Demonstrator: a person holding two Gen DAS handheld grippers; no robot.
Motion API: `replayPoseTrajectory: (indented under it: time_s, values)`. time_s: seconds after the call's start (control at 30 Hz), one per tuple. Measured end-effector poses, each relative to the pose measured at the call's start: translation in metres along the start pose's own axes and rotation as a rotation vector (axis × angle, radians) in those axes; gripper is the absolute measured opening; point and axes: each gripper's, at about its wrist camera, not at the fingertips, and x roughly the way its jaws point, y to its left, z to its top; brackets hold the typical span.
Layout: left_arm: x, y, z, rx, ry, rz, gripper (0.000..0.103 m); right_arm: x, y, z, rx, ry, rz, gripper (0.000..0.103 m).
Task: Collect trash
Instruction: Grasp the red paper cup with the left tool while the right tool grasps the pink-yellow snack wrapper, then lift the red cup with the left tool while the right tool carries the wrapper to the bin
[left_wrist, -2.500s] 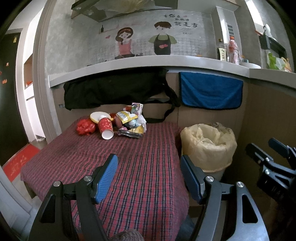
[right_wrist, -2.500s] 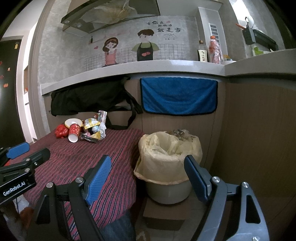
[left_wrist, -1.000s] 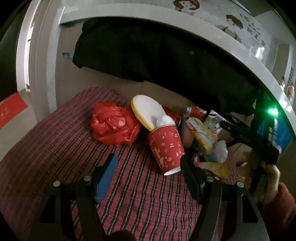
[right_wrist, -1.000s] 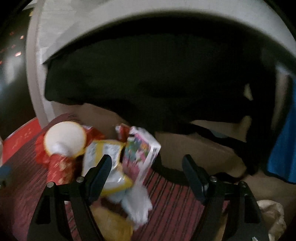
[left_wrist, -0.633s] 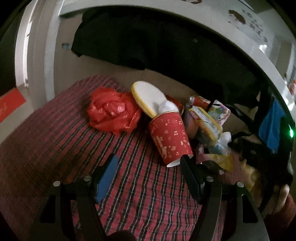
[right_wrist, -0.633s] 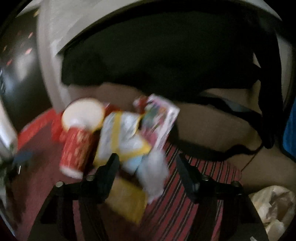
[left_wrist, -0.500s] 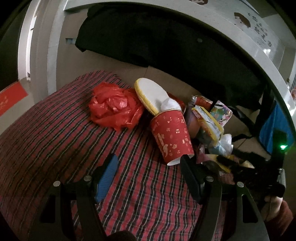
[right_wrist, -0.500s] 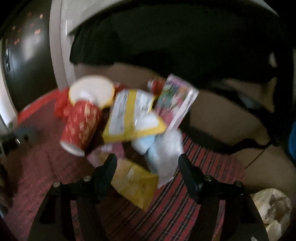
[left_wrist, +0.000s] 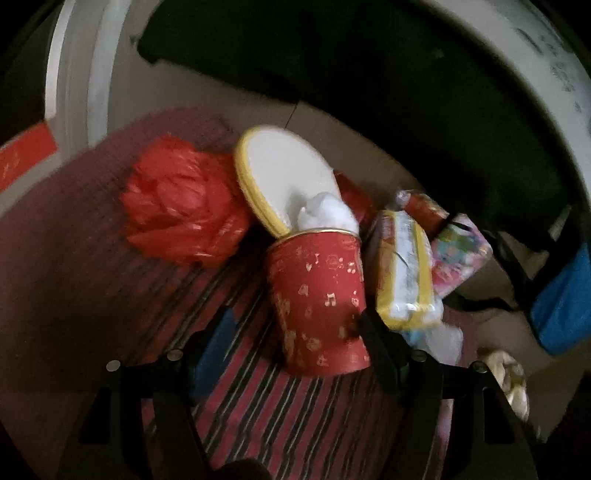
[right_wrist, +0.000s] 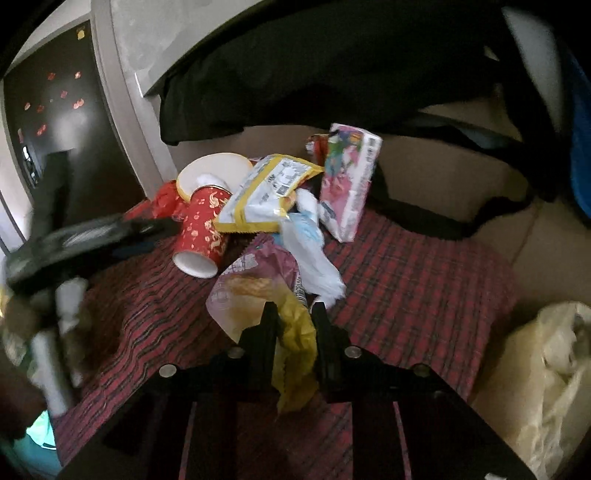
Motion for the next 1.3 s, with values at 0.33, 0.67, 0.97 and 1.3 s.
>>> replayPoseTrajectory:
  time_s: [0.33,0.67,0.97,1.3]
  values:
    - [0.032,-0.013,0.004,0.112,0.055,0.137,0.073,-0.006,-0.018,-0.019,0.029,0.0,0.006,0.017]
    - [0.032,0.007,0.003,0.131,0.106,0.115,0.071,-0.004,-0.012,-0.021,0.016,-0.008,0.028,0.018]
    - [-0.004,-0.003,0.016,0.195,-0.02,0.113,0.056,-0.002,-0.007,-0.028,-0.008,0.007,0.021,0.018]
    - [-0.104,-0.017,-0.013,0.385,-0.177,0.083,0.055,-0.042,0.015,-0.006,-0.062,-0.074,-0.004,0.018]
